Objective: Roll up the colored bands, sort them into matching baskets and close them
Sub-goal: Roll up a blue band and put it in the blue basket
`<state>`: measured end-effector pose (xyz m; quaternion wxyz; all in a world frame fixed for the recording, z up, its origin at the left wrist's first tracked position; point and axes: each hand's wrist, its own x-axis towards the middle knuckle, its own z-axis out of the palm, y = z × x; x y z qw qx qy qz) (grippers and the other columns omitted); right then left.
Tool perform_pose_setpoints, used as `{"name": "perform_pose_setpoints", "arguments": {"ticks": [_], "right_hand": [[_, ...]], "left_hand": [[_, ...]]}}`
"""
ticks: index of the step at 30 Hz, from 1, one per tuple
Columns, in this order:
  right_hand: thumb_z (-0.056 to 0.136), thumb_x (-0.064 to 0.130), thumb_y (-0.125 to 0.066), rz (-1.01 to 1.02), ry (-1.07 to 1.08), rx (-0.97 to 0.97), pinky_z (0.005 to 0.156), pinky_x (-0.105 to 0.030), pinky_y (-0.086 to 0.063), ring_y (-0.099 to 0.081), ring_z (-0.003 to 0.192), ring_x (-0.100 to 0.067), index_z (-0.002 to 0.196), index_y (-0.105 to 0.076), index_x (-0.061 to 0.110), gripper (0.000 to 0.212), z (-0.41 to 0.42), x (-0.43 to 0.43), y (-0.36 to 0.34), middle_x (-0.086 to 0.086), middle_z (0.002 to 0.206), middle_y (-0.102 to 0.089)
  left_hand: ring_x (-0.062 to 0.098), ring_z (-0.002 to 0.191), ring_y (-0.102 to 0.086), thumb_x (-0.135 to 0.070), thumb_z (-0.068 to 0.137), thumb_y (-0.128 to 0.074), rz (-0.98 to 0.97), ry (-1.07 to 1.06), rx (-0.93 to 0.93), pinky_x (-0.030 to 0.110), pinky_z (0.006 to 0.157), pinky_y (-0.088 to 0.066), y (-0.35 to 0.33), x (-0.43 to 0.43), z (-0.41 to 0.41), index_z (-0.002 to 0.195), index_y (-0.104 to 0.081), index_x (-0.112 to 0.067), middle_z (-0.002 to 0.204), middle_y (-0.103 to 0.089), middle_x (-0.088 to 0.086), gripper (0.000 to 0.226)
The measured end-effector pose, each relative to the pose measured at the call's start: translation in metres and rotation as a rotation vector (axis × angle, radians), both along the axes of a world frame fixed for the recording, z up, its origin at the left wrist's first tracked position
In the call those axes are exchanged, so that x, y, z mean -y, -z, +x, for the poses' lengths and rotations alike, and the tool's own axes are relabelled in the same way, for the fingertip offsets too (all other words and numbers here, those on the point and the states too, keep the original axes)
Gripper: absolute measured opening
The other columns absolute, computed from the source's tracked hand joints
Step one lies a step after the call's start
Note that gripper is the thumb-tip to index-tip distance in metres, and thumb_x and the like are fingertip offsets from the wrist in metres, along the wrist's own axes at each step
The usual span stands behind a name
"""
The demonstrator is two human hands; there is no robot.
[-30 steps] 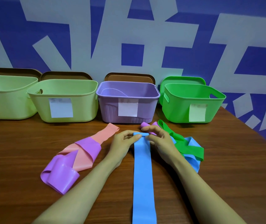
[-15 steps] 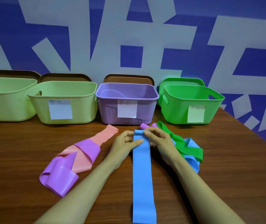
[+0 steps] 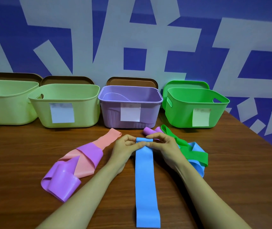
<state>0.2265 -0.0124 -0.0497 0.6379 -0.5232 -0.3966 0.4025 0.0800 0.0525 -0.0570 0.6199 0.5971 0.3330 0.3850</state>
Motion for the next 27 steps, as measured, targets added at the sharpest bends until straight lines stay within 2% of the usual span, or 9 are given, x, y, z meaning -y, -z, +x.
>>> {"name": "perform_pose_setpoints", "arguments": {"ticks": [3,8,11,13,16,19,21,24,27], "right_hand": [[0.071,-0.011,-0.073,-0.009,-0.005,-0.007,0.087,-0.039,-0.053,-0.065,0.087,-0.026,0.081,-0.071,0.01,0.024,0.0003,-0.001,0.0018,-0.019,0.102,-0.068],[0.074,-0.011,-0.069,-0.026,-0.04,0.011,0.088,-0.04,-0.05,-0.063,0.088,-0.024,0.081,-0.07,0.014,0.026,0.0013,-0.0024,0.005,-0.015,0.101,-0.068],[0.078,-0.007,-0.057,-0.034,-0.066,0.041,0.075,-0.027,-0.048,-0.061,0.085,-0.016,0.088,-0.07,0.015,0.027,0.0012,-0.0014,0.0035,-0.003,0.102,-0.069],[0.085,-0.008,-0.05,-0.021,-0.058,-0.045,0.072,-0.023,-0.049,-0.063,0.083,-0.012,0.093,-0.067,0.01,0.026,0.0002,-0.0016,-0.0015,-0.001,0.099,-0.068],[0.093,0.011,-0.057,-0.037,-0.047,-0.074,0.061,-0.017,-0.048,-0.062,0.067,-0.006,0.092,-0.064,0.009,0.007,-0.0009,-0.0013,-0.0024,-0.002,0.083,-0.065],[0.089,0.022,-0.064,-0.089,-0.062,0.045,0.063,-0.019,-0.046,-0.062,0.074,-0.009,0.087,-0.067,0.013,0.009,-0.0002,-0.002,0.0045,-0.001,0.083,-0.067],[0.088,0.02,-0.065,-0.079,-0.067,0.043,0.065,-0.021,-0.047,-0.062,0.076,-0.012,0.087,-0.068,0.013,0.007,0.0004,-0.0018,0.0062,-0.003,0.085,-0.068],[0.088,0.014,-0.064,-0.053,-0.063,-0.021,0.06,-0.017,-0.047,-0.062,0.07,-0.01,0.091,-0.067,0.009,0.007,0.0001,-0.0004,0.0034,-0.005,0.085,-0.066],[0.089,0.009,-0.062,-0.024,-0.07,-0.054,0.057,-0.016,-0.047,-0.062,0.065,-0.007,0.097,-0.065,0.006,0.009,-0.0011,0.0008,0.0008,-0.005,0.086,-0.065]], "left_hand": [[0.021,0.089,-0.071,-0.024,0.082,-0.071,-0.055,0.002,0.053,0.034,0.079,-0.058,-0.0009,0.0005,0.0002,0.092,-0.064,-0.007,0.092,-0.072,0.011,0.021],[0.022,0.09,-0.07,-0.016,0.083,-0.071,-0.045,-0.002,0.05,0.033,0.078,-0.056,0.0007,-0.0011,0.0003,0.089,-0.062,-0.01,0.094,-0.073,0.01,0.012],[0.022,0.09,-0.07,-0.01,0.081,-0.072,-0.039,-0.001,0.057,0.035,0.08,-0.056,0.0012,-0.002,-0.0001,0.087,-0.062,-0.011,0.092,-0.073,0.009,0.012],[0.022,0.09,-0.07,-0.008,0.08,-0.073,-0.048,-0.005,0.075,0.034,0.079,-0.056,0.0013,-0.0029,-0.0004,0.086,-0.062,-0.011,0.09,-0.073,0.009,0.012],[0.019,0.087,-0.07,-0.004,0.08,-0.072,-0.051,0.002,0.094,0.029,0.074,-0.054,0.0008,-0.0026,-0.0013,0.087,-0.063,-0.012,0.087,-0.073,0.007,0.014],[0.02,0.088,-0.07,0.0,0.08,-0.07,-0.042,0.012,0.11,0.027,0.074,-0.054,0.0007,-0.0034,-0.0024,0.089,-0.064,-0.012,0.091,-0.072,0.008,0.016],[0.021,0.091,-0.069,0.0,0.08,-0.07,-0.033,0.016,0.104,0.029,0.077,-0.055,0.0008,-0.0036,-0.0029,0.092,-0.064,-0.012,0.093,-0.071,0.008,0.018],[0.022,0.093,-0.07,-0.004,0.082,-0.07,-0.025,0.063,0.069,0.034,0.083,-0.056,0.0021,-0.0016,-0.0012,0.1,-0.061,-0.01,0.098,-0.072,0.008,0.021],[0.022,0.091,-0.071,-0.006,0.083,-0.07,0.001,0.101,0.027,0.034,0.082,-0.057,0.0028,0.0003,0.0004,0.103,-0.063,-0.006,0.097,-0.073,0.009,0.021]]}}
